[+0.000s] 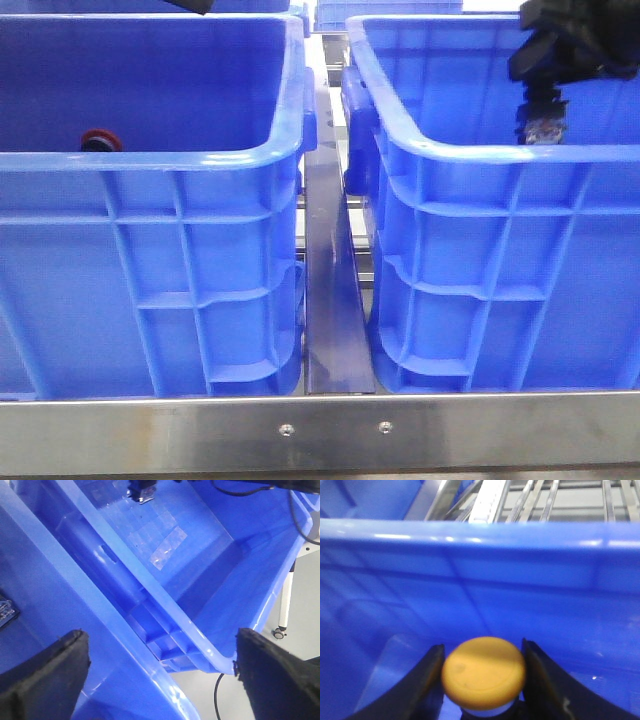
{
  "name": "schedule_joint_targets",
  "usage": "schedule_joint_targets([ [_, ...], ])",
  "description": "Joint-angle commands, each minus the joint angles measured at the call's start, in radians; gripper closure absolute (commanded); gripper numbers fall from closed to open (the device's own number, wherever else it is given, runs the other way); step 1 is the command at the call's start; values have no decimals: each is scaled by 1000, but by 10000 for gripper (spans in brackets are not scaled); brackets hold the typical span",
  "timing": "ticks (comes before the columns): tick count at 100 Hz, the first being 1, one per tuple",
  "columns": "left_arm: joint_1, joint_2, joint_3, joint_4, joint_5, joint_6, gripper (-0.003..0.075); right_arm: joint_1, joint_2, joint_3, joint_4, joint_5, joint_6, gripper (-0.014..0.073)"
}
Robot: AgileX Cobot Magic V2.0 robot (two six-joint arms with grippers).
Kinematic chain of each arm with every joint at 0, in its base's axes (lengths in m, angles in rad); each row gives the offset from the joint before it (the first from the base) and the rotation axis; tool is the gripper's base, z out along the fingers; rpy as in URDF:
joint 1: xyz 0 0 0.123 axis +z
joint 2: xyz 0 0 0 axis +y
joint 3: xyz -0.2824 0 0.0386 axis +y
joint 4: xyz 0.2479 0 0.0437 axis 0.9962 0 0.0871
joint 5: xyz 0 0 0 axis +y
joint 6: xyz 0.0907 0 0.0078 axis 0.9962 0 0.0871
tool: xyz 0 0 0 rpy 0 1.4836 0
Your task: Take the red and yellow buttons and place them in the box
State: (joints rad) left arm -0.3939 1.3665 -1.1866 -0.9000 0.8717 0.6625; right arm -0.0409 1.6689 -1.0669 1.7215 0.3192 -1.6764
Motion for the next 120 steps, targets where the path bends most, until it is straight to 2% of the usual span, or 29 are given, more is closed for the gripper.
schedule_joint_targets([
  [1,-9,-36,-24,-63,-24,0,154,-5,-4,-54,40,36,-19,442],
  [55,-9,-36,-24,-80,-24,0,154,-5,103,-80,59,35,-19,435],
  [62,-9,-36,-24,-80,-23,0,154,-5,103,-80,59,30,-19,385],
  [77,-9,-36,-24,-80,-23,0,154,-5,103,-80,59,30,-19,166],
  [84,-9,-36,-24,-80,-23,0,154,-5,103,-80,59,26,-19,106],
  [120,-9,-36,-24,-80,-23,0,154,-5,11,-62,59,-53,-19,92],
])
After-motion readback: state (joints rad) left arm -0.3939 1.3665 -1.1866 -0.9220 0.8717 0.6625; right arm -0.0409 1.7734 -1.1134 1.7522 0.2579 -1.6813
